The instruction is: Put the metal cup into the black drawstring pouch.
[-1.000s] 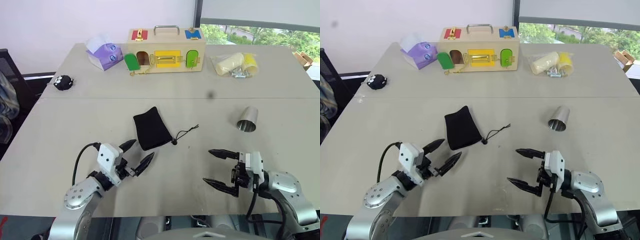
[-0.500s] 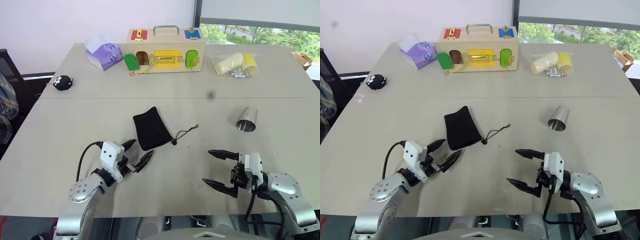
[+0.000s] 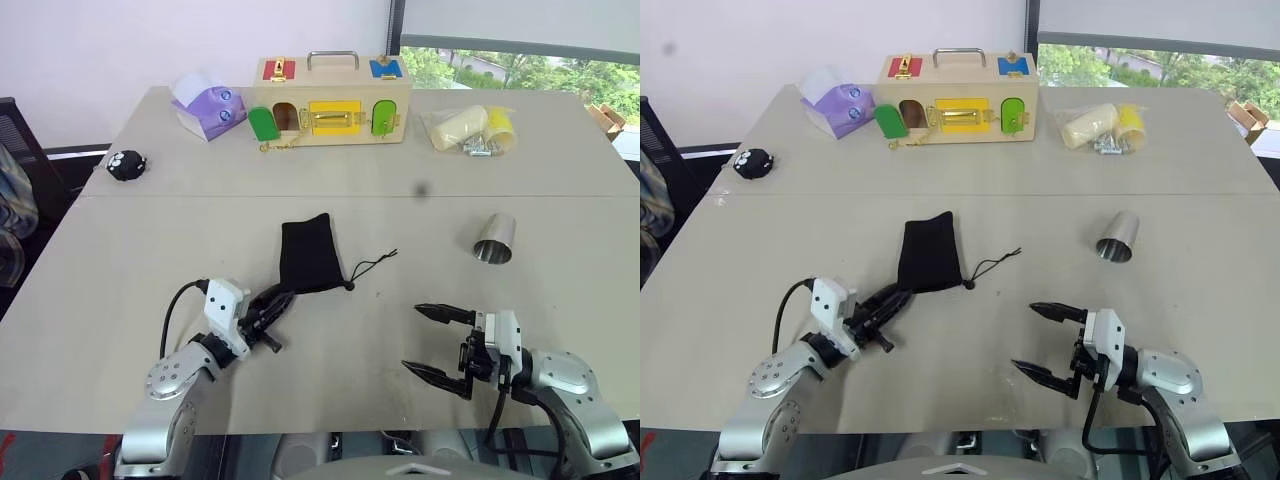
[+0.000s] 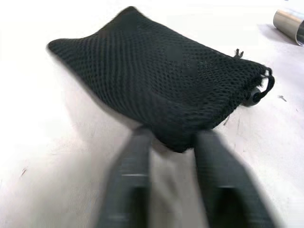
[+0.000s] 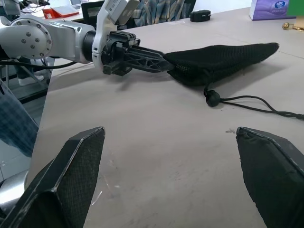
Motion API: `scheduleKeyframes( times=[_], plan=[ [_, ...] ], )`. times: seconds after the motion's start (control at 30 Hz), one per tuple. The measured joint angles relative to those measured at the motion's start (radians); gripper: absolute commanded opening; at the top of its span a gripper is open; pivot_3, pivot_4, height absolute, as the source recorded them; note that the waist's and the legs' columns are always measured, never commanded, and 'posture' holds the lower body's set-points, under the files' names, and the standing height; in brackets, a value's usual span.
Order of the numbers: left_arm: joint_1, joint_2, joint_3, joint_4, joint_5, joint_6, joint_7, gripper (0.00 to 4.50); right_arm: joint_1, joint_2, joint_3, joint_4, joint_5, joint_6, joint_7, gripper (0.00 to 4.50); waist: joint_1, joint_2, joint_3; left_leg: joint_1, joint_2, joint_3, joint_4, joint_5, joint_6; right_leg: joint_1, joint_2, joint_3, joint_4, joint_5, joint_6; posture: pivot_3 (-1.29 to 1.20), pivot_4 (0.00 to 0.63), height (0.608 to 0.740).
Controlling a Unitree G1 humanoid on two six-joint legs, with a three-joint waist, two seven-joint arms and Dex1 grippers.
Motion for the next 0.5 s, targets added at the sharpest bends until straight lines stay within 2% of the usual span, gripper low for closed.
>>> scheduleKeyframes(
  times=[0.37, 0.5],
  plan=[
    [-0.043, -0.005, -0.003, 0.027, 0.033, 0.003, 0.028, 0.04, 0.014, 0.002, -0.007, 0.000, 0.001, -0.009, -0.035, 4.50, 0.001, 0.000, 0.000, 0.000, 0.000, 0.000, 0.000, 0.000, 0.000, 0.000, 0.000, 0.000, 0.000, 0.000, 0.000, 0.00, 0.150, 0.740],
    [-0.110, -0.051, -0.004, 0.037, 0.049, 0.018, 0.090, 0.04, 0.002, 0.062, -0.091, 0.050, -0.003, -0.023, -0.151, 4.50, 0.004, -0.001, -0.001, 0.000, 0.000, 0.000, 0.001, 0.000, 0.000, 0.000, 0.000, 0.000, 0.000, 0.000, 0.000, 0.00, 0.150, 0.740]
  ],
)
